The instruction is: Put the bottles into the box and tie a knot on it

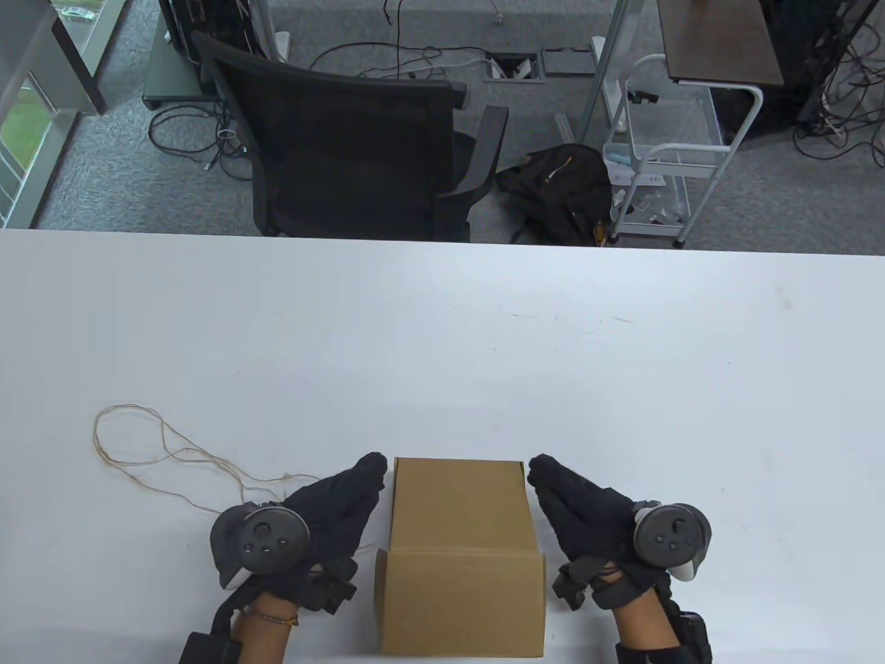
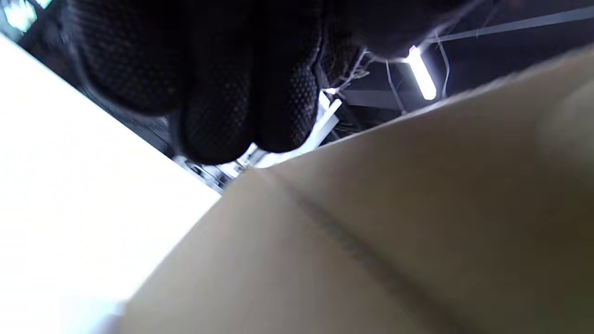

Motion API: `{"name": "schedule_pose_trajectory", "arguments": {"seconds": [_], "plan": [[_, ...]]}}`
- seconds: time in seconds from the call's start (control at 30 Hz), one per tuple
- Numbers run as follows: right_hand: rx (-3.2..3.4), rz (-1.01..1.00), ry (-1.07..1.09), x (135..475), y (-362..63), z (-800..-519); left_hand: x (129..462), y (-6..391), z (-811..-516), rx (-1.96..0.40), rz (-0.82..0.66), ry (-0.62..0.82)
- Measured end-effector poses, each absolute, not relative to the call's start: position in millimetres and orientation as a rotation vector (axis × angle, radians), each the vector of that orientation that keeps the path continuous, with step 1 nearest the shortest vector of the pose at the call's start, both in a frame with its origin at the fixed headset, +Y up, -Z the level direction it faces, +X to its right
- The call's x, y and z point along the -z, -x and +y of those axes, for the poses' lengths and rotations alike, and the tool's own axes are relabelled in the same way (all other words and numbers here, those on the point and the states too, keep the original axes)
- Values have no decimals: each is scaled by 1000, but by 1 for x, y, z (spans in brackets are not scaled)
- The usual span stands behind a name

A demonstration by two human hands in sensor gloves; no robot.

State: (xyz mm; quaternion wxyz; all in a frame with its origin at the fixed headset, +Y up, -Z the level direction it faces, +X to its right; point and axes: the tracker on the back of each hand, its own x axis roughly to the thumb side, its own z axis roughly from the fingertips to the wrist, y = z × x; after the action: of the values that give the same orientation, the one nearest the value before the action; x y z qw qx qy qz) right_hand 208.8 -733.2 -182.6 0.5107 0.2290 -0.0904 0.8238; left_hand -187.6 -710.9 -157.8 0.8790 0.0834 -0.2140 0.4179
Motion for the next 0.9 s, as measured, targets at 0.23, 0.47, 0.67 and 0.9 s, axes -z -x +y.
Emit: {"name": "schedule_pose_trajectory", "arguments": {"seconds": [0.23, 0.47, 0.67, 0.9], "plan": [[-1993, -3, -631, 173, -198, -726, 153, 177, -706, -943, -573, 163], [-1861, 85, -655, 174, -187, -737, 150, 161, -709, -903, -618, 255], [-1978, -14, -619, 175, -184, -738, 151, 149, -718, -775, -541, 133], [-2079, -31, -480, 175, -184, -746, 150, 141, -728, -644, -395, 95]]}}
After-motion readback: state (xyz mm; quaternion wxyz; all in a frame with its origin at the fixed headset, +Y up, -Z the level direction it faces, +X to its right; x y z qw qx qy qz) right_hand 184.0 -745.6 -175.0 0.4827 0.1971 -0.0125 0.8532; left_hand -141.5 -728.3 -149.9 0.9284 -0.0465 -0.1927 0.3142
